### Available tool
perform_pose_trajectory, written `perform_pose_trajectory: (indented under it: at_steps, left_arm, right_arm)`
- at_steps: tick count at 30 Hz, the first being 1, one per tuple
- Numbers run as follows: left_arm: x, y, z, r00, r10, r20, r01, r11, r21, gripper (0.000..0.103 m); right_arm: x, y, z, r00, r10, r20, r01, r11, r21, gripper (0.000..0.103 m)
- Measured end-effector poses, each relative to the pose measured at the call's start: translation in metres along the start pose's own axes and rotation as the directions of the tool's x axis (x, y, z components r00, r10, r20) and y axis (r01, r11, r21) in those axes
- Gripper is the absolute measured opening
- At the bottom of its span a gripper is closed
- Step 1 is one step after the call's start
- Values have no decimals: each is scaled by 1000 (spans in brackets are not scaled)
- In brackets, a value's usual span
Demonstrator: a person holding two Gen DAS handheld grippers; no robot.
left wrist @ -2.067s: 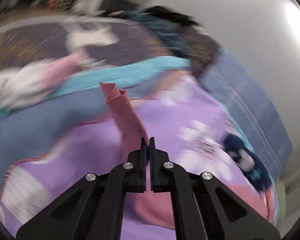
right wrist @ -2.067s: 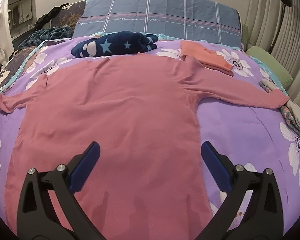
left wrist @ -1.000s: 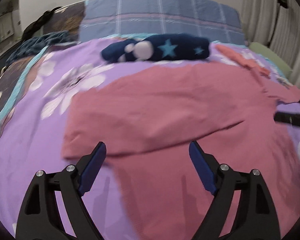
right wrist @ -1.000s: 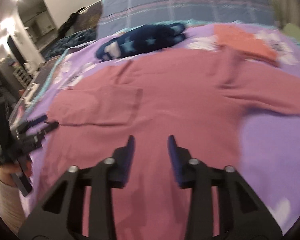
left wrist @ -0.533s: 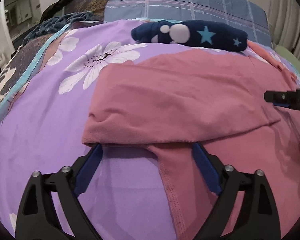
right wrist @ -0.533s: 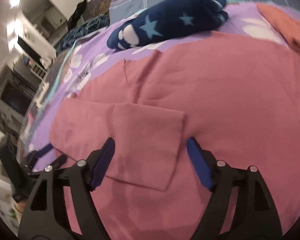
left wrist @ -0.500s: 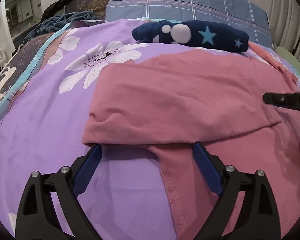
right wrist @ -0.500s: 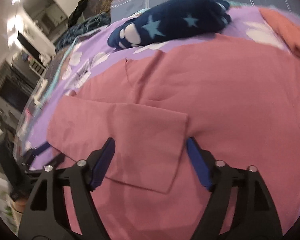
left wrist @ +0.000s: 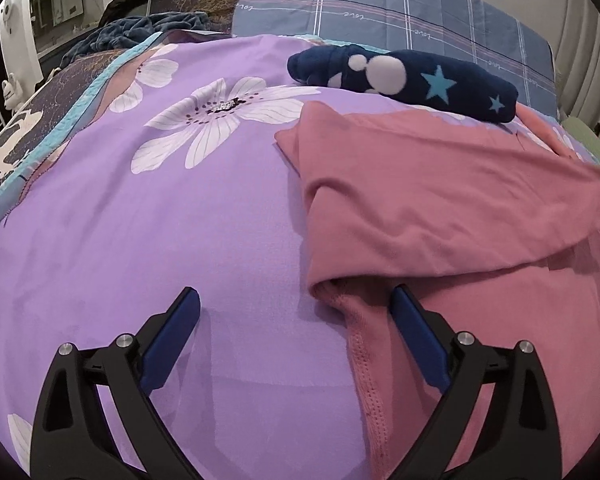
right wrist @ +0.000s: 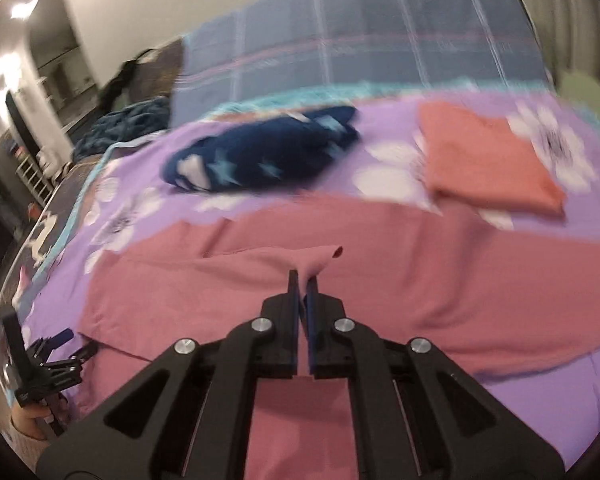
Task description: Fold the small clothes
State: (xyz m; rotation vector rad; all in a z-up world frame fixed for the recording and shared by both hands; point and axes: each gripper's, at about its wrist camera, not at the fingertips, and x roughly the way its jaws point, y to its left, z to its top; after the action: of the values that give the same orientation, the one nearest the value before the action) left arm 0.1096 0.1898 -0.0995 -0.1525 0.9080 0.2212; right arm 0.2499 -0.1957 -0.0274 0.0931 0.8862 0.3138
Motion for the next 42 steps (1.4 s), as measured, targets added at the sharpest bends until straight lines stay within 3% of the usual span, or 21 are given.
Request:
perform_pose_trajectory:
  at_steps: [2,3,4,8,13,14,17,20,22,24,26,29,30,32,33,34,37,38,39,42]
  left_arm:
    - [0,0,1,1000,7,1,-7,1000,-1,96]
    - [0,0,1,1000,11,3,-11,1000,0,96]
    - [-1,1,2,1000,18,5,-18,1000,2,96]
    - [-1,10,3,998,63,13,-63,998,-10,96]
    - [-1,19,3,996,84,15,-84,995,-47,96]
    - [-2,18,2,996,90,16,-89,995,-42,96]
    - [-3,15,2,993,111,24,-111,994,-27,96]
    - [-6,14,1,993,114,28,-113,993,-21,96]
    - [-7,14,0,994,109,28,-109,994,-25,96]
    - [-10,13,-2,995,96,28,-96,995,-30,96]
    - [-12,12,-5,998,62,27,-61,998,-30,96]
    - [-10,11,-9,999,36,20,-35,999,-19,96]
    - [-9,11,-9,999,32,16,-31,999,-22,96]
    - [-8,13,-9,1000,21,15,-21,999,-38,96]
    - [-7,14,-8,1000,19,15,-18,999,-41,96]
    - [-5,14,-8,1000,17,13,-17,999,-43,96]
    - [0,16,-3,1000,10,5,-10,998,-64,96]
    - [1,16,-1,1000,10,5,-10,998,-69,96]
    - [3,17,0,1000,12,4,-12,997,-71,96]
    - [2,17,0,1000,20,10,-19,997,-73,96]
  right_arm:
    - [15,-15,-8,998,-54,-28,55,997,44,13]
    - [18,-23,-12,996,-80,-37,82,995,61,28]
    - [20,-29,-18,994,-100,-41,103,992,78,35]
    - [19,-38,-31,996,-50,-73,56,995,80,36]
    - [27,-26,-47,990,-2,-141,2,1000,-1,47]
    - [32,-23,-48,990,-24,-141,22,1000,-18,47]
    - [30,-19,-45,992,-46,-118,45,999,-11,2]
    - [9,-24,-37,997,-58,-59,60,997,43,1]
    - [-8,-27,-34,987,-163,-14,163,986,27,0]
    - [-10,-32,-36,971,-238,-31,238,971,0,0]
    - [-3,-47,-41,970,-220,-105,224,974,36,1]
    - [1,-55,-40,988,-93,-120,106,988,108,5]
    - [5,-51,-36,992,-51,-117,63,993,102,8]
    - [14,-42,-29,993,7,-117,3,996,89,32]
    - [20,-38,-24,993,11,-116,-1,996,87,50]
    - [31,-33,-18,993,-2,-121,12,996,85,55]
    - [61,-19,-5,992,-40,-121,47,998,52,55]
    - [65,-11,-4,991,-77,-109,79,997,17,41]
    - [66,0,-3,989,-110,-98,107,993,-39,3]
    - [41,4,1,992,-123,-23,122,991,-48,3]
